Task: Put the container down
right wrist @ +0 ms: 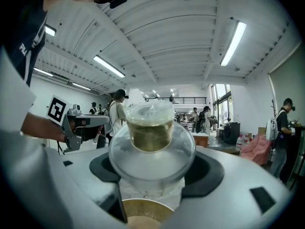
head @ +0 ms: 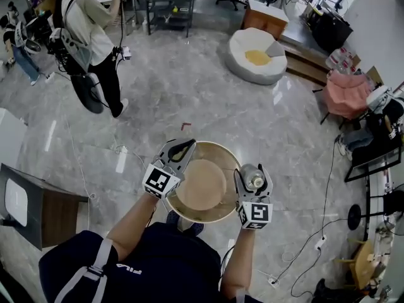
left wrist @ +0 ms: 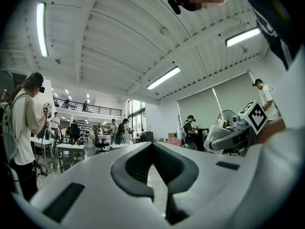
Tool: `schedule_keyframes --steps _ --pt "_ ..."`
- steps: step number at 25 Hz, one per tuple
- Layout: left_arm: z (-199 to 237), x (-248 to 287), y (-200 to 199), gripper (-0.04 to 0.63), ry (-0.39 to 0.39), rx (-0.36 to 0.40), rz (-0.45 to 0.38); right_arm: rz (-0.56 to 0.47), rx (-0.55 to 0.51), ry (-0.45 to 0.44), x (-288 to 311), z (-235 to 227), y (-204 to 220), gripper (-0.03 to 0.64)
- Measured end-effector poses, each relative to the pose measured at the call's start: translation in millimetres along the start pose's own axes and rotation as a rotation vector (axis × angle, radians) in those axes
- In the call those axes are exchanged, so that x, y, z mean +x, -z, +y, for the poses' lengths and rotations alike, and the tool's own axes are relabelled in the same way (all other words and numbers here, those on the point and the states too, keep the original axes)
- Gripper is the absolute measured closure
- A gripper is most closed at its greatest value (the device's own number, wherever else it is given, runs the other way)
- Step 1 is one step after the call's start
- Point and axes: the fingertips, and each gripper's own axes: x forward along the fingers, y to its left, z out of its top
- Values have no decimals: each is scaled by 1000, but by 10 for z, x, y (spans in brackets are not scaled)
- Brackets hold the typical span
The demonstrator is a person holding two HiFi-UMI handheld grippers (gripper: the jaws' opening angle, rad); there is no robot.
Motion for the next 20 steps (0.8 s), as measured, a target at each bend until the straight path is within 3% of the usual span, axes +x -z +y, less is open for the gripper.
schedule_keyframes --steps 5,13,16,20 --pt "-102 -28 338 571 -3 35 47 46 -12 -24 71 -18 306 275" --pt "60 -136 931 571 -59 3 74 78 0 -60 332 -56 1116 275" --pt "133 -116 1189 571 -80 5 65 85 36 -64 498 -101 1604 275" --pt "167 -169 1663 571 -88 -33 92 174 67 -35 606 -103 2418 275"
